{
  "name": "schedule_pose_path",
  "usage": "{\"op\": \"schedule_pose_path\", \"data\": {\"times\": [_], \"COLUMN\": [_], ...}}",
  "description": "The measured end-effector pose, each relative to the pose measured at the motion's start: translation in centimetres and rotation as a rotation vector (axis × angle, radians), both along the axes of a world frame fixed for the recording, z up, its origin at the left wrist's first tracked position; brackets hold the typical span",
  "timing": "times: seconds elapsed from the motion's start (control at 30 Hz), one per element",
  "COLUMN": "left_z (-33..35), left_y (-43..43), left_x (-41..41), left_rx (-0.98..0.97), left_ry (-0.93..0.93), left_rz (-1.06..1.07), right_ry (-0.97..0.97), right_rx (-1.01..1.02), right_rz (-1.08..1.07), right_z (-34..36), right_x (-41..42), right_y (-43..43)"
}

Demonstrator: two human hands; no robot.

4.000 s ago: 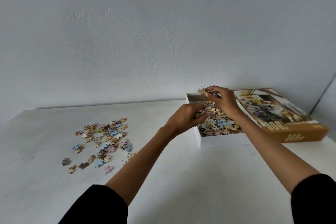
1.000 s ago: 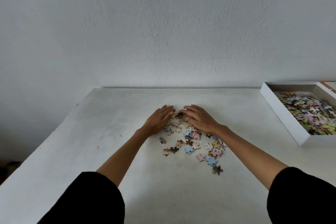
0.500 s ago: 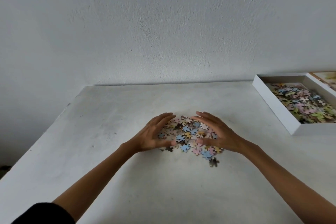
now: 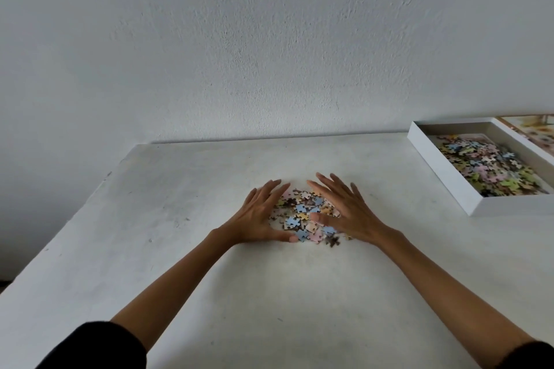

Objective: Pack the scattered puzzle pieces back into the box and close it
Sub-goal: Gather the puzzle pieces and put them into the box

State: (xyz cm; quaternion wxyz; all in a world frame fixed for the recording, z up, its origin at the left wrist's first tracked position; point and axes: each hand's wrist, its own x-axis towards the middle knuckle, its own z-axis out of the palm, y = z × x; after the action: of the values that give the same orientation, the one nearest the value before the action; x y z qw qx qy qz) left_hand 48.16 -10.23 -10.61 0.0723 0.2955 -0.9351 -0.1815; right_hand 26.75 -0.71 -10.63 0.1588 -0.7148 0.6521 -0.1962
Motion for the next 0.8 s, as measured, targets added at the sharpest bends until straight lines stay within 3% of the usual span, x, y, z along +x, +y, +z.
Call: {"op": "schedule_pose_path", "data": {"times": [0.23, 0.4, 0.57, 0.8], "left_z": [-0.4, -0.4, -0.5, -0.4], "left_y": [0.6, 1.0, 0.5, 0.5], "left_x": [-0.6, -0.7, -1.1, -1.6], "left_rx": [-0.006, -0.028, -0.139, -0.109], "left_ry": [-0.007, 0.020, 0.014, 0.154], "left_rz": [-0.023, -0.007, -0.010, 0.009], "right_ry": [-0.009, 0.161, 0.218, 0.173], "right_rx": [0.155, 0.173, -0.013, -0.197], "right_rz": [0.143, 0.171, 0.069, -0.004], "right_z": [0.2, 0.0, -0.4, -1.0], "right_x": [-0.7, -0.9, -0.6, 0.1], "right_y": [-1.0, 0.8, 0.6, -0.5]}}
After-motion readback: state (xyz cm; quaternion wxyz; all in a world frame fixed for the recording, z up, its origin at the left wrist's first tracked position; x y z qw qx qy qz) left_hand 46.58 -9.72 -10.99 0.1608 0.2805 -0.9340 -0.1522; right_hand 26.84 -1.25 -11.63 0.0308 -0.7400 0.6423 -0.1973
